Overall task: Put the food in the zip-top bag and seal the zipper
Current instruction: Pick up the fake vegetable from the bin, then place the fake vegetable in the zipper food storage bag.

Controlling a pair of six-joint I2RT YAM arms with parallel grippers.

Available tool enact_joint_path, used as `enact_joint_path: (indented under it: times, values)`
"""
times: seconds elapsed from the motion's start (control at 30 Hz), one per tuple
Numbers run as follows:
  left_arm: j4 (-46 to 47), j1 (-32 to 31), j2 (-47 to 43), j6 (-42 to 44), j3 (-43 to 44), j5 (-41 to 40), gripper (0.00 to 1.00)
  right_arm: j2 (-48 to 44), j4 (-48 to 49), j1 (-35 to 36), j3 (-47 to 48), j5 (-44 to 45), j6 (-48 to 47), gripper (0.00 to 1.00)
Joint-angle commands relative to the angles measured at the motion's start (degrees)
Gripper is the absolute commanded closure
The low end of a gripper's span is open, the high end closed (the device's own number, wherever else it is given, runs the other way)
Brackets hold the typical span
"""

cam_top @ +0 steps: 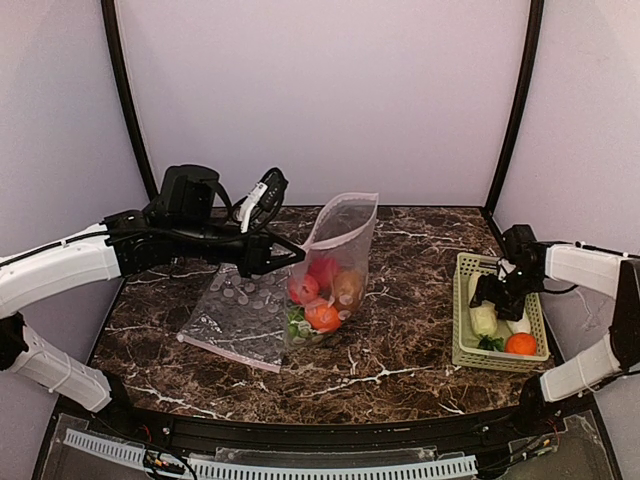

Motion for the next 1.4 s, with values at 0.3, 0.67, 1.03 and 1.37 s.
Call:
enact_joint_path:
  times: [0.3, 0.67, 1.03, 1.37]
  values:
    - [-0.3, 0.6, -0.3, -0.6, 2.1, 0.9, 0.99, 5.6, 2.3, 0.1, 3.6, 2.3, -0.4, 0.34]
    - [0.2, 2.9, 0.8, -3.0, 4.3, 4.1, 0.99, -2.1, -2.5, 0.1, 7.3, 1.9, -1.4, 0.52]
    - [-1.4, 3.5, 2.0, -0.2, 7.4, 12.9, 0.99, -15.6, -4.1, 2.9, 15.0, -10.3, -3.0, 0.54]
    - [-3.4, 1.5, 3.6, 0.9, 8.1, 15.0, 0.99, -22.0, 13.1, 15.4, 20.3, -15.5, 3.4, 0.54]
